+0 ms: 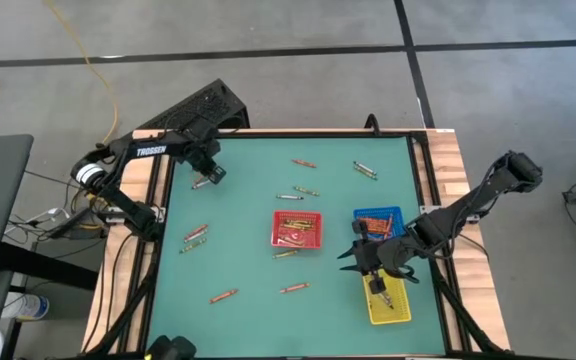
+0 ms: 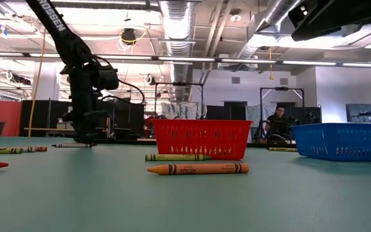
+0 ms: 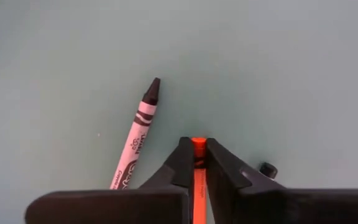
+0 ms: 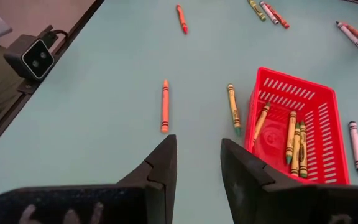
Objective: Sort crayons
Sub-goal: Put the orange crayon into the blue basket
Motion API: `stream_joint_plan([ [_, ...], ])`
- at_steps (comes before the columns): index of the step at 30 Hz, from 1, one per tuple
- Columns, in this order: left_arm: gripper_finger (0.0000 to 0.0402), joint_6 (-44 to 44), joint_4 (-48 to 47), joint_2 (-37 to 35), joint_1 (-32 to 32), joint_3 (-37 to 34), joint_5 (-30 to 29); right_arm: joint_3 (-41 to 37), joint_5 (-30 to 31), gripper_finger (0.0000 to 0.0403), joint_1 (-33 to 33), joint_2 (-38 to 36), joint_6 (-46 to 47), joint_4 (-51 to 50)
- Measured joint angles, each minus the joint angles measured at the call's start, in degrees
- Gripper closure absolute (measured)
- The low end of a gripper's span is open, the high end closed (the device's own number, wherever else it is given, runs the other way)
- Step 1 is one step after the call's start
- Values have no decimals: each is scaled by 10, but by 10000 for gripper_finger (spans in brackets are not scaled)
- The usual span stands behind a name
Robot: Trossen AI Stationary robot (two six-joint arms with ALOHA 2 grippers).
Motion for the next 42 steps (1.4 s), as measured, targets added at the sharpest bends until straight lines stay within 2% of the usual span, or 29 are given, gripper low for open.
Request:
stream_joint_plan([
  [5, 383, -3, 4, -5, -14, 12, 1, 0, -1, 285, 0, 0, 6, 0],
  [11, 387, -8, 14, -30, -72, 59, 6, 0, -1, 285, 0, 0, 7, 0],
  [14, 388, -27, 69, -43, -115, 74, 52, 0, -1, 285, 0, 0, 7, 0],
  [18, 388, -99, 236, -47, -192, 68, 156, 0, -1, 285, 0, 0, 7, 0],
  [20, 388, -124, 341, -44, -239, 62, 176, 0, -1, 285, 0, 0, 7, 0],
  [24, 388, -136, 519, -3, -343, 60, 145, 0, -1, 285, 0, 0, 7, 1],
  [28, 388, -132, 726, 82, -430, 66, 96, 1, -1, 285, 4, -1, 25, 1],
  [30, 388, -123, 786, 136, -459, 87, 71, 1, -1, 285, 13, -4, 31, -2],
  [33, 388, -110, 809, 221, -478, 156, 56, 6, -1, 285, 28, -7, 36, -2],
  [35, 388, -130, 792, 275, -480, 220, 69, 10, -1, 285, 43, -12, 37, -5],
  [40, 388, -186, 736, 401, -480, 416, 200, 17, 5, 285, 81, -21, 56, -3],
  [42, 388, -194, 695, 445, -480, 499, 235, 17, 16, 285, 98, -23, 71, -2],
])
